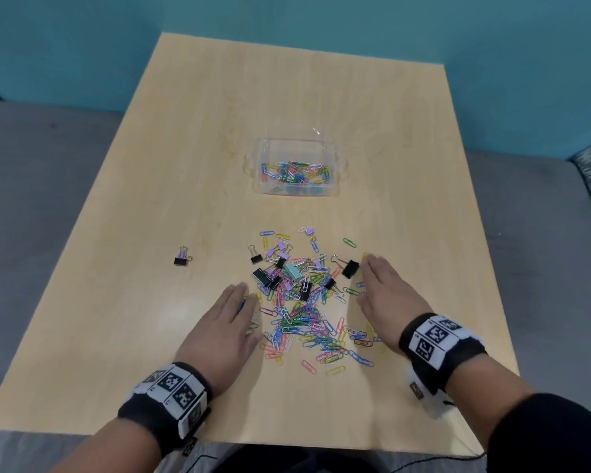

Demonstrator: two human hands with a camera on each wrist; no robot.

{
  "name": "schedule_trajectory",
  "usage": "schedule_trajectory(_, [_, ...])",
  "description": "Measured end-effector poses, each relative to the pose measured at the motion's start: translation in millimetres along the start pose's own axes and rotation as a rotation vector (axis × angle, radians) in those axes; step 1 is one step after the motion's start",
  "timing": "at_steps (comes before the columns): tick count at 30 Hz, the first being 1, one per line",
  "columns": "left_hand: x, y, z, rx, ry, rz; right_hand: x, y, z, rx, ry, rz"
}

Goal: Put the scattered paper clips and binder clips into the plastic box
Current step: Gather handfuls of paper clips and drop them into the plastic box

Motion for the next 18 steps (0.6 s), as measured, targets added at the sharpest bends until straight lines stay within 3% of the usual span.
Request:
schedule_trajectory(3, [-1, 3, -4, -0.018, 0.004, 0.032, 2, -2, -5, -0.004, -0.088, 0.036])
schedule_trajectory(12, [0, 39, -6, 0.001, 0.033, 0.098, 26, -55, 43, 0.024, -0.162, -0.038])
schedule_trajectory(18, [-2, 44, -19, -0.05, 0.029, 0.057, 32, -68, 32, 0.01, -0.076, -0.045])
Point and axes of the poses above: each hand's wrist, its own z-axis away from the middle knuckle, its own x-axis out of the palm, y = z × x, the point moved 1 cm from there along -z, towards the middle knuckle, and after that the axes turned 5 degrees about -z, right-handed, at the moved point
